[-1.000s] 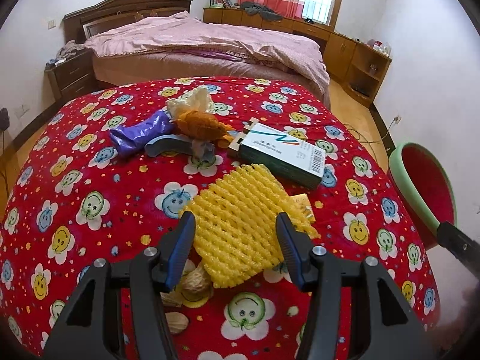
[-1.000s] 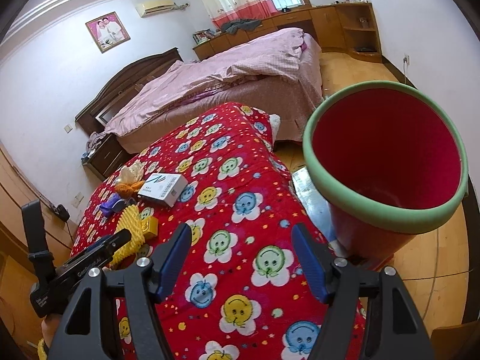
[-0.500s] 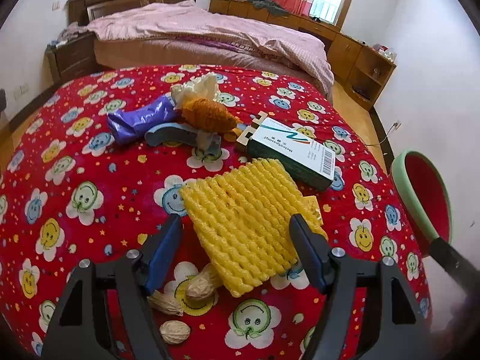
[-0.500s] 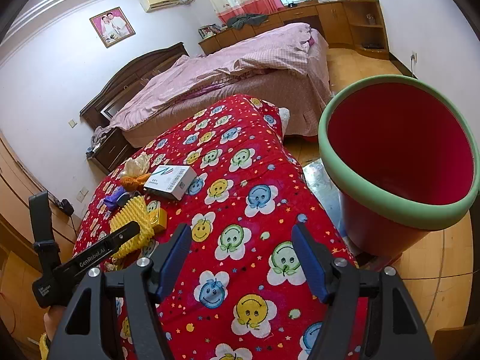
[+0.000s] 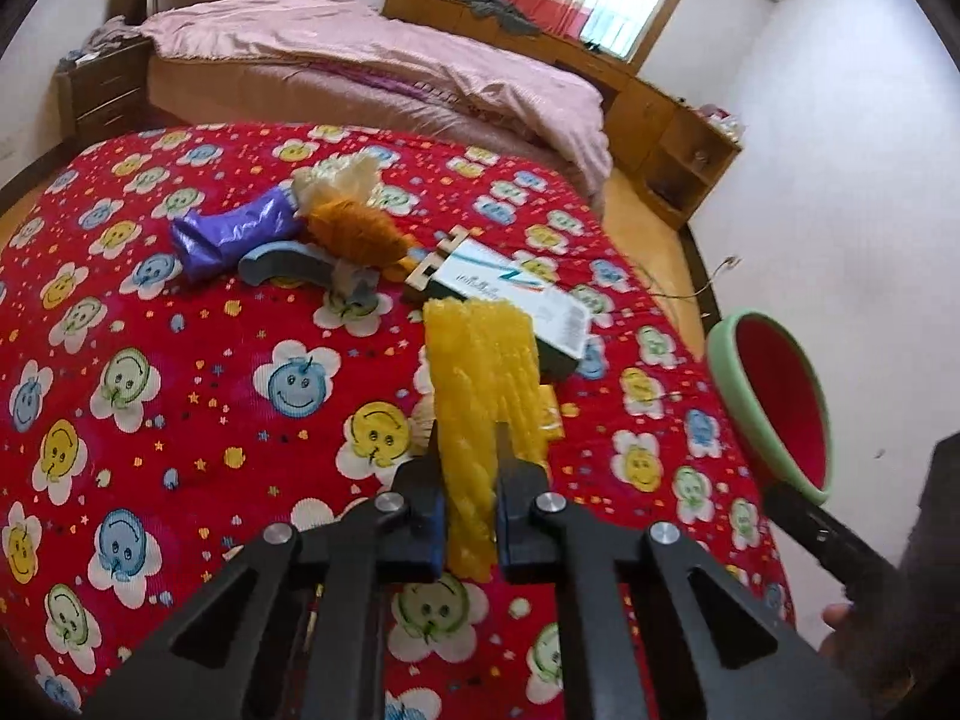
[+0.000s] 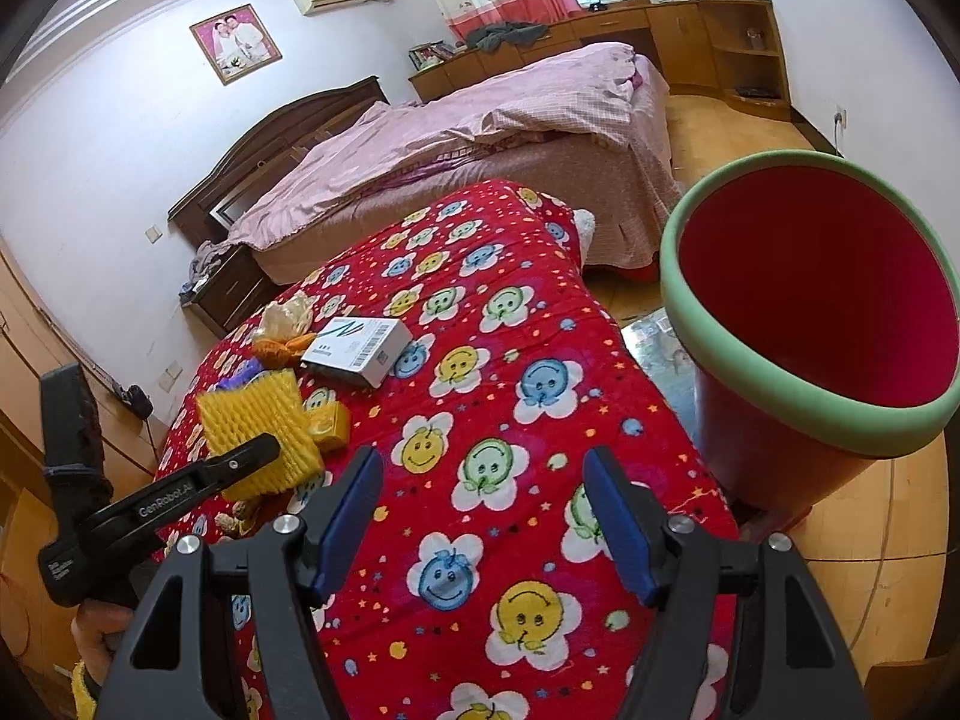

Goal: Collect trash
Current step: 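Grasp the yellow foam sheet with the left gripper and lift it, then reach the right gripper to the yellow snack box and grasp it while the left holds the foam sheet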

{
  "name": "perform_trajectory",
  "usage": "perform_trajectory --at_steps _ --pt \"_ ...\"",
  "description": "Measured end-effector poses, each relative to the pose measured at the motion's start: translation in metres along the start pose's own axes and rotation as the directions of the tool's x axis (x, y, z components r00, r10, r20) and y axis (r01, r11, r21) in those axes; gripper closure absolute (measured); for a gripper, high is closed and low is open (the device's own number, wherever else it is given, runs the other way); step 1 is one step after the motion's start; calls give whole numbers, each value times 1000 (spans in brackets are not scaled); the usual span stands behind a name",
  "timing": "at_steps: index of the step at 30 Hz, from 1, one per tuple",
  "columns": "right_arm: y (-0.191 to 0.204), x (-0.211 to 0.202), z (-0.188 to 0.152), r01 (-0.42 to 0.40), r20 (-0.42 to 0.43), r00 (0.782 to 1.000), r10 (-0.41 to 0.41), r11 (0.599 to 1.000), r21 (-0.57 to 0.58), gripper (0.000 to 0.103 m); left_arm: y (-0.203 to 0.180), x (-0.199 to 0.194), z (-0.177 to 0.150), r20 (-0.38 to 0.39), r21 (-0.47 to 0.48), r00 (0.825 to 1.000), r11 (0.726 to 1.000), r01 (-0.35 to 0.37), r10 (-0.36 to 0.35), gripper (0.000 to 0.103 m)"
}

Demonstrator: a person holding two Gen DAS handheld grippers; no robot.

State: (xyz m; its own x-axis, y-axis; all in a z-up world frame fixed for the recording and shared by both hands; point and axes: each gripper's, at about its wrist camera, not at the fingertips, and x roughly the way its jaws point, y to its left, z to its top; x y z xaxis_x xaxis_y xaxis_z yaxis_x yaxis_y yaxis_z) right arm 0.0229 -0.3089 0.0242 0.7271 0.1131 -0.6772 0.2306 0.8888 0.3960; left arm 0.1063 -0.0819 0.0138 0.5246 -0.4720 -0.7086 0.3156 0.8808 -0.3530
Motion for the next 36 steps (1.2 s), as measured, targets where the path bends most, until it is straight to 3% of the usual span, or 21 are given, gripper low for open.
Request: perform_trajectory --at_steps 7,13,27,36 --pt "16 6 0 -15 -15 1000 15 999 -38 31 8 -32 6 77 -17 997 1000 16 -14 92" --pt "36 18 2 -40 -42 998 36 996 -77 31 28 -53 8 130 -66 991 997 -29 37 92" --pt "97 69 2 -72 -130 990 48 978 -194 31 88 -62 -3 138 -175 968 967 -185 210 92" --pt "116 102 0 -38 -169 986 -5 968 -248 31 109 -60 -6 131 -208 962 955 -209 239 92"
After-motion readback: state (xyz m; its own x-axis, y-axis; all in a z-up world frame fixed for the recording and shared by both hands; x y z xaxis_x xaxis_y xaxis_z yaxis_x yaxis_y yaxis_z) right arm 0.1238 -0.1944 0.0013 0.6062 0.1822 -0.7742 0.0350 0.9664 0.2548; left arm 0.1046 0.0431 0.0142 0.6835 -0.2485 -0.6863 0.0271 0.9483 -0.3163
